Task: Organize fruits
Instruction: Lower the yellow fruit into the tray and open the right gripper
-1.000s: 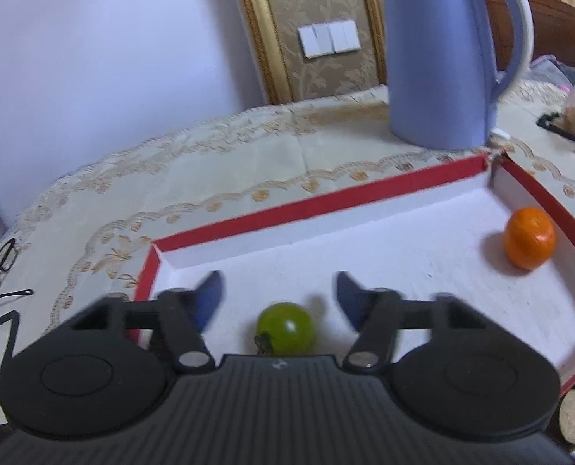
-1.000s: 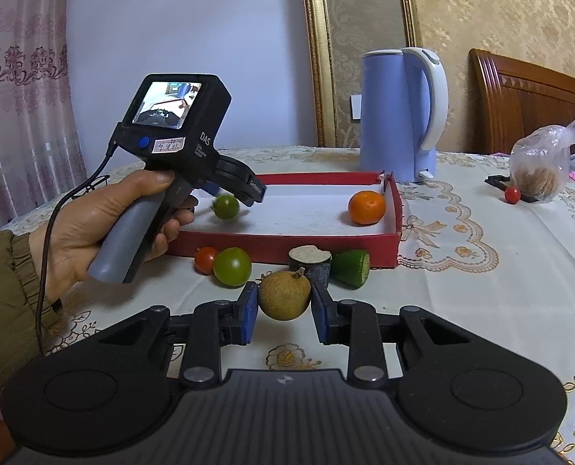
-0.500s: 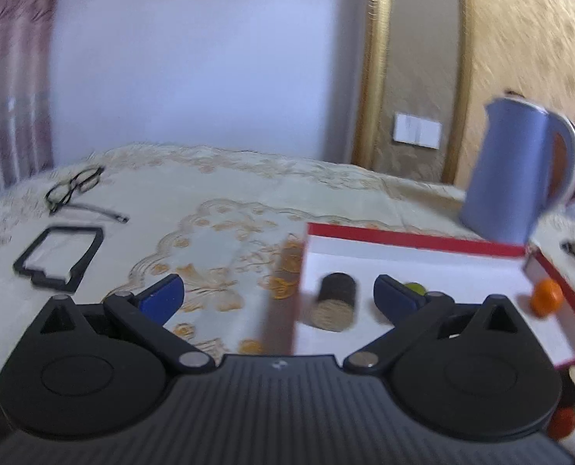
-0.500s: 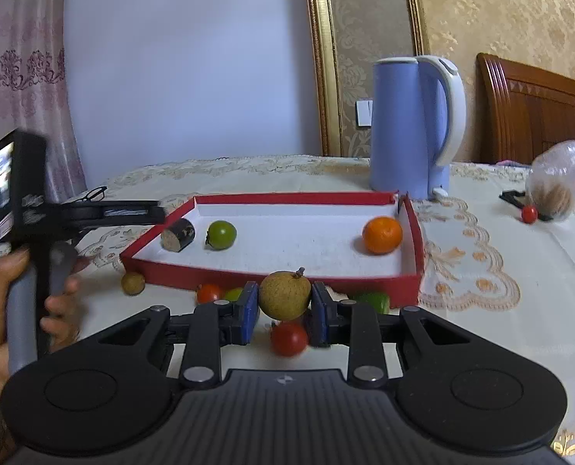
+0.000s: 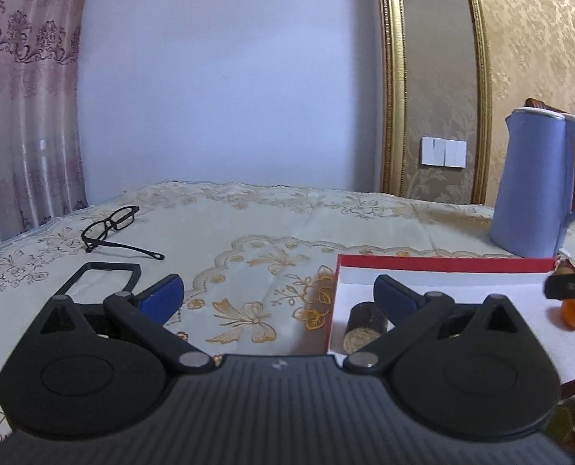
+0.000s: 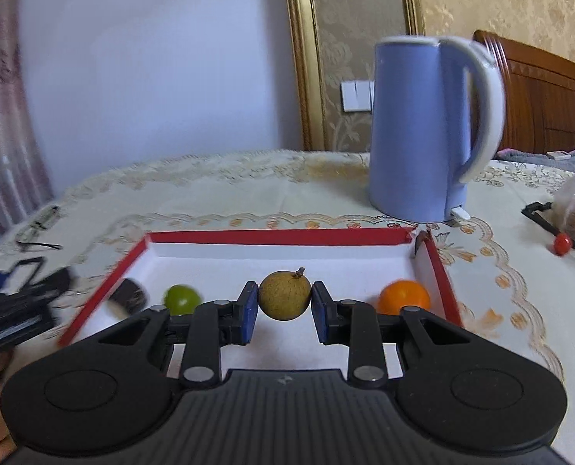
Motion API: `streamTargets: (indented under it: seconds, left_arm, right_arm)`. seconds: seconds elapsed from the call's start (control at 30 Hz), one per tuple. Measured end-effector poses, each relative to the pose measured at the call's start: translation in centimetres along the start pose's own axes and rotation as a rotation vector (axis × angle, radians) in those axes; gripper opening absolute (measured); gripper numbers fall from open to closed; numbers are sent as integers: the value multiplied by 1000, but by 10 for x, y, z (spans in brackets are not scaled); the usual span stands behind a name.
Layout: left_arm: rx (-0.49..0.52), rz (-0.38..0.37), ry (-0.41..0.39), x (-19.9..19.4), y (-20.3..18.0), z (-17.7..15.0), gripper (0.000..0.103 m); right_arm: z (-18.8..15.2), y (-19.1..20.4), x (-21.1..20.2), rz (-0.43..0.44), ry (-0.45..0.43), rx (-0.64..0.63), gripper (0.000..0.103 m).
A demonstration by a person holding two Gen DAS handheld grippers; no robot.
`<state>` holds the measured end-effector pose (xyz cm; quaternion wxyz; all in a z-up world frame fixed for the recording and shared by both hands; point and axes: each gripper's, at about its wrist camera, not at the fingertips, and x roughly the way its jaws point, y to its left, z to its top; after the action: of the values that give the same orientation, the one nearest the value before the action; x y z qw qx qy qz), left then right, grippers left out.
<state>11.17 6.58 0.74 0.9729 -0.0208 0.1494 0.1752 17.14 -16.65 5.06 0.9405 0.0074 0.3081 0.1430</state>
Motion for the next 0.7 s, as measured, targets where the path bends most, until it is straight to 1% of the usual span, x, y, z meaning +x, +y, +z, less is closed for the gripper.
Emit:
streamTargets:
  seconds: [0.17,0.3,0.33,0.37,0.4,0.43,0.47,0.53,0.6,0.7]
  left_arm:
    - [-14,13,34,6,4,-1,103]
    - [-5,28,40,8,3,-2,103]
    - [0,32,38,8,2,-3,103]
    - [6,39,34,7,1,-3,103]
    - [8,44,32,7,1,-3,103]
    - [7,43,32,7,1,-3,103]
    - [2,36,35,7,2,-3,103]
    - [-18,24,37,7,5,-2,103]
    - [-41,18,41,8,9,-1,103]
    - [-81,13,45,9,16,1,103]
  right_arm:
    - [14,-1,44,-73,82,-30,29]
    - [23,-8,59,-126,127,-34,29]
    - [24,-10,57,-132,121,-21,29]
    - [24,-14,51,-125,105,-2,30]
    - [23,-17,46,-114,94,19,37]
    - [22,-20,39,-100,84,43,58]
    - [20,-22,31,-88,66,53,65]
    - [13,-21,9,-79,14,24,67]
    - [5,-17,-15,-93,-41,-1,67]
    - [-15,-17,-62,-80,-150,34,67]
